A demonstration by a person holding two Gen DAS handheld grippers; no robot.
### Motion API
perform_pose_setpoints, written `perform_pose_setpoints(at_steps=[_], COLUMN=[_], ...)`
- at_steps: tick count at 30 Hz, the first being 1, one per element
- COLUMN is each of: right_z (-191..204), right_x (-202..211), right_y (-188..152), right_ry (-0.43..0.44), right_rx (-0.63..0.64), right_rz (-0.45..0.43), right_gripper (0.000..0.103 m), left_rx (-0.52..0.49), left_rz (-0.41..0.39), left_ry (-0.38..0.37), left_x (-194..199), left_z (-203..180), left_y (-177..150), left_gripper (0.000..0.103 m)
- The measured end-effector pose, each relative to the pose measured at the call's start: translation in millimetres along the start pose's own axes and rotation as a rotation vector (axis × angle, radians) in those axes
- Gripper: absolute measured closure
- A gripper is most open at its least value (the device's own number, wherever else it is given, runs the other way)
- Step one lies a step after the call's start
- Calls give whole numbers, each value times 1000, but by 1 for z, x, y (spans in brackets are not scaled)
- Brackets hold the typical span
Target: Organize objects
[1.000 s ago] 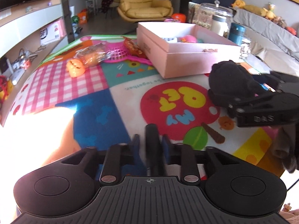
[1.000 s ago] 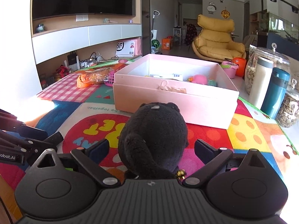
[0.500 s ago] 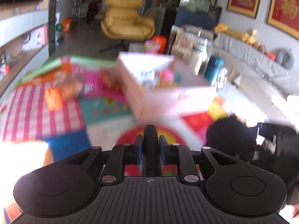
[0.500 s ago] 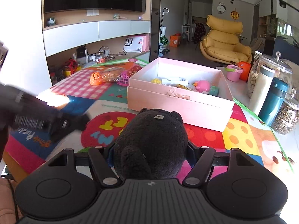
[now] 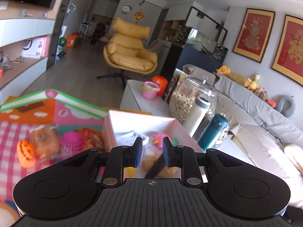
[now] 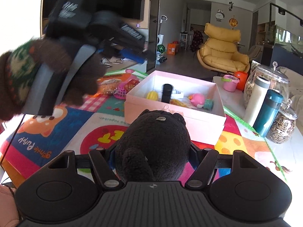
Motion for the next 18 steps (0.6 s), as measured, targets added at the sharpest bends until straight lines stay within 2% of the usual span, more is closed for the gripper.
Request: perform_pose_setpoints(at_steps=[5, 10, 11, 12, 13, 15, 18], right_z=[-28, -52, -55, -60, -65, -75, -75], right_x=[-14, -56, -69, -83, -95, -108, -107], right_y=[55, 131, 145, 157, 163, 164, 137], right_ry=[-13, -65, -81, -100, -127, -170, -158], right_rx=[-39, -57, -58, -65, -82, -128, -180], right_rz=[-60, -101, -107, -98, -86, -74, -61], right_gripper=[33, 33, 32, 26, 17, 15, 12], left_rx=[-9, 27, 31, 33, 30, 15, 14], left_rz=[59, 140, 146, 146, 144, 144, 152], left_ry=[30, 7, 3, 5, 14, 43, 73], left_x=[29, 35, 35, 37, 39, 44, 48], left_z=[20, 29, 29, 30, 33, 38, 50], left_y=[-42, -72, -76, -78, -78, -81, -88], left_gripper=[77, 78, 78, 78, 78, 78, 78])
Point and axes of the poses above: each gripper's, at about its wrist camera, not at the fingertips, and x roughly against the way its jaws point, z to its left, y to its top, the point moved 7 cm from there along -x, roughly the way its jaws point, and after that the axes turned 11 degrees about -y, right-handed, at the moved point
